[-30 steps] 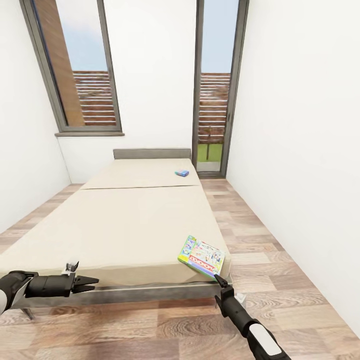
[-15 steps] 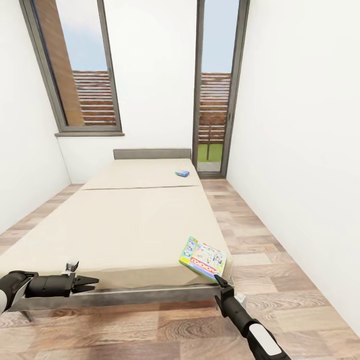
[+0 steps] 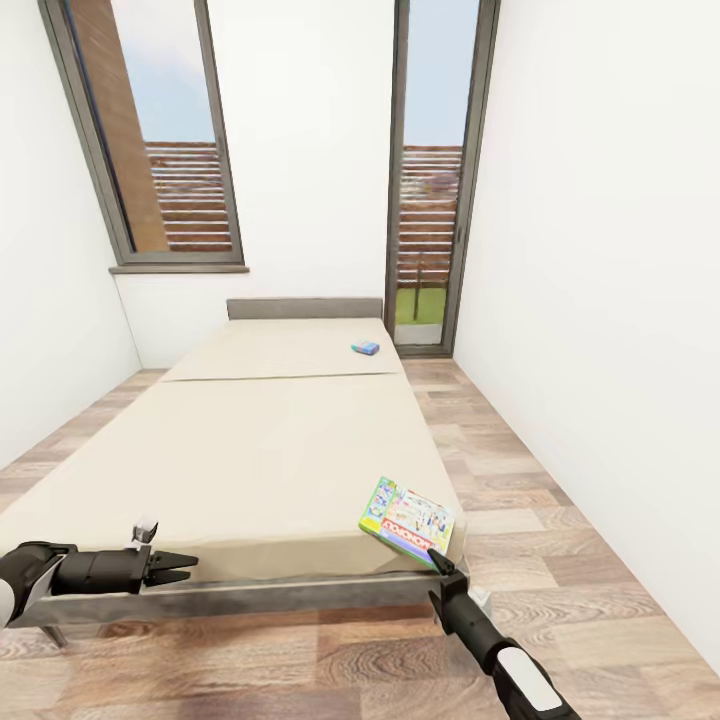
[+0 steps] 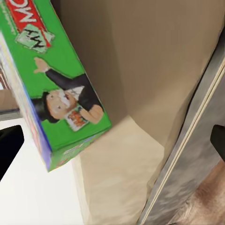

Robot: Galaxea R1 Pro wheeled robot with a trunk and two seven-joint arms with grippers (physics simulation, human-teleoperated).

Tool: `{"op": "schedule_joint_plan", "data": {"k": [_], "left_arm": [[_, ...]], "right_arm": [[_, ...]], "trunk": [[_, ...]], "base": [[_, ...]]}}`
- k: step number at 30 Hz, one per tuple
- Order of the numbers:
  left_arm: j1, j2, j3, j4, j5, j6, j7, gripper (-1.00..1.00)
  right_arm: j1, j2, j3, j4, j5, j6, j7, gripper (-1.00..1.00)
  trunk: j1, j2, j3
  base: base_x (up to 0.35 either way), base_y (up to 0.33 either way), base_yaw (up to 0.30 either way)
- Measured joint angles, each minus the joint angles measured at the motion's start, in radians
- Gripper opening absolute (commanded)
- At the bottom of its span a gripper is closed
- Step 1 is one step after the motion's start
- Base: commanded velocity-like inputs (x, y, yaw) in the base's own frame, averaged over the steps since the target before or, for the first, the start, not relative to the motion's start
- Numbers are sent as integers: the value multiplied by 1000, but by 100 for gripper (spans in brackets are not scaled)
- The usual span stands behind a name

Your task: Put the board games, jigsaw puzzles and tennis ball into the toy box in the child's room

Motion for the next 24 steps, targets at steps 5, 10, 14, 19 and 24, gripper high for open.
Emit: {"op": "schedule_joint_plan", "data": {"k": [5, 10, 14, 19, 24], "left_arm": [[0, 0, -1, 0, 0, 1, 0, 100], [0, 1, -1, 0, 1, 1, 0, 100], [0, 1, -1, 0, 1, 1, 0, 100], [0, 1, 0, 0, 2, 1, 0, 100], [0, 1, 0, 0, 2, 1, 0, 100]], "right_arm": [[0, 0, 0, 0, 0, 0, 0, 100], [0, 0, 0, 0, 0, -1, 0, 100], [0, 0, 0, 0, 0, -1, 0, 100], [0, 0, 0, 0, 0, -1, 0, 100], [0, 0, 0, 0, 0, -1, 1, 100]], "trunk": [[-15, 28, 13], [-15, 28, 13], [-15, 28, 13], [-23, 42, 19], [-42, 77, 34]], "base": [[0, 0, 0], [0, 0, 0], [0, 0, 0], [0, 0, 0], [0, 0, 0]]}}
